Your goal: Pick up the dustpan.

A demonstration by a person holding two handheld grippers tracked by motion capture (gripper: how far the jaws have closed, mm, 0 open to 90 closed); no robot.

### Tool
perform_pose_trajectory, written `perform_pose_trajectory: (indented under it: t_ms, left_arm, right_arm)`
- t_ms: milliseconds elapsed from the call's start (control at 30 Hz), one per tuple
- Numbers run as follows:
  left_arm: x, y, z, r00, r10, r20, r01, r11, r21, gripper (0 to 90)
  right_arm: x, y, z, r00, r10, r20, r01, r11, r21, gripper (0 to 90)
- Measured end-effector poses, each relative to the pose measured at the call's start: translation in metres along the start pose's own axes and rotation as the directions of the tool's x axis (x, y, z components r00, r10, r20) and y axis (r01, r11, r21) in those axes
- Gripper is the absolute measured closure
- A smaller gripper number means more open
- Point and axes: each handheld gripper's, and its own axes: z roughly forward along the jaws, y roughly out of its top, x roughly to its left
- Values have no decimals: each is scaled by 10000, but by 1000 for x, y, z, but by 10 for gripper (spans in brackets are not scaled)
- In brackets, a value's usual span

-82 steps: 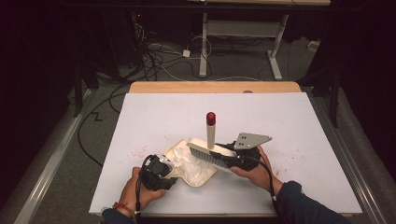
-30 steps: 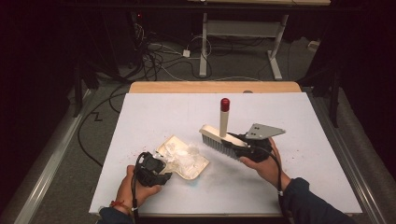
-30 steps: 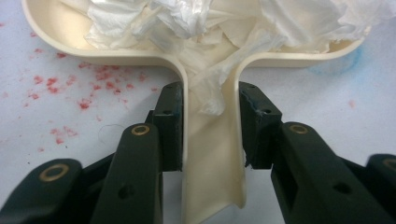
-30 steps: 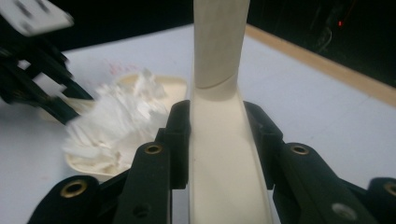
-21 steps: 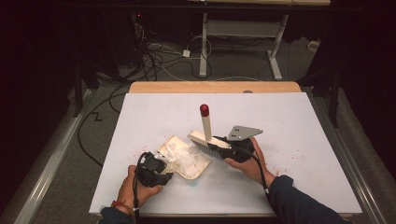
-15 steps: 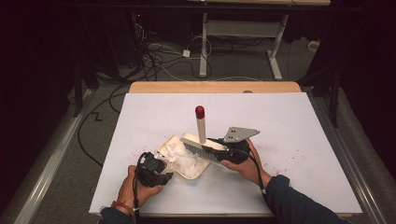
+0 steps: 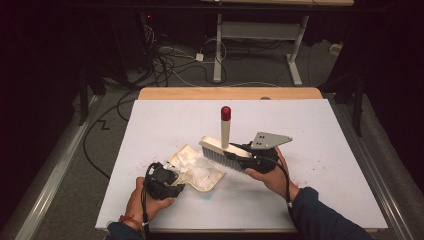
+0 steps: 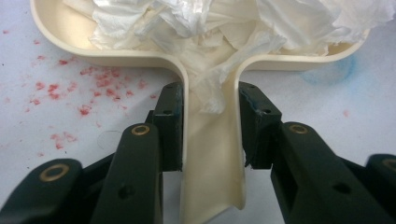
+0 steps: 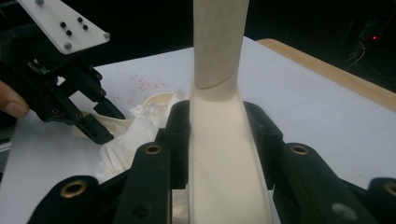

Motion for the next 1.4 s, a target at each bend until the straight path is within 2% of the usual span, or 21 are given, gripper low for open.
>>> perform_pose_trajectory:
  t_ms: [67,233,300,333,433,600,667,800,900,1033,1100,1200,1300,1400]
  left_arm:
    - [0,0,0,10000,-10,19,10,10000,-12,628]
    - [1,0,-1,10000,-62,71,62,10000,-57,627]
    - [2,0,0,10000,-78,61,79,10000,-45,627]
    - [2,0,0,10000,-56,41,57,10000,-58,627]
    - [2,-1,-1,10000,-71,52,71,10000,-55,627]
    - [1,0,0,10000,24,17,-24,10000,17,628]
    - [0,0,0,10000,-11,15,11,10000,5,628]
    - [2,-1,-1,10000,-56,70,56,10000,-25,627]
    - [2,-1,0,10000,-18,54,18,10000,25,628]
    - [2,-2,0,10000,-33,61,33,10000,14,628]
    - [2,-2,0,10000,-22,36,22,10000,14,627]
    - [2,-2,0,9999,-90,66,90,10000,-41,627]
    - [2,-2,0,9999,-78,69,78,10000,-5,627]
    - [3,-3,0,10000,-66,72,66,10000,-6,627]
  right_arm:
    - [0,1,-3,10000,-5,45,4,10000,10,683]
    - [-1,7,-13,9995,180,-257,-184,9997,-142,683]
    - [1,10,-17,9986,260,-460,-262,9997,-30,683]
    - [4,11,-18,9990,164,-418,-163,9999,16,683]
    - [10,10,-20,9970,75,-768,-55,9997,251,683]
    - [18,3,-19,9973,-726,-134,734,9943,776,683]
    - [19,-2,-14,9970,-754,-169,767,9919,1010,683]
    - [23,-5,-10,9885,-1501,163,1462,9789,1430,683]
    - [20,-1,-19,9923,-1212,-266,1231,9881,921,683]
    - [17,10,-33,9954,-797,-524,811,9964,241,683]
    - [18,13,-37,9956,-649,-671,656,9978,90,683]
    - [20,17,-42,9952,-690,-688,686,9976,-90,683]
    - [20,19,-48,9957,-671,-643,664,9977,-118,683]
    - [17,20,-57,9967,-458,-671,451,9989,-130,683]
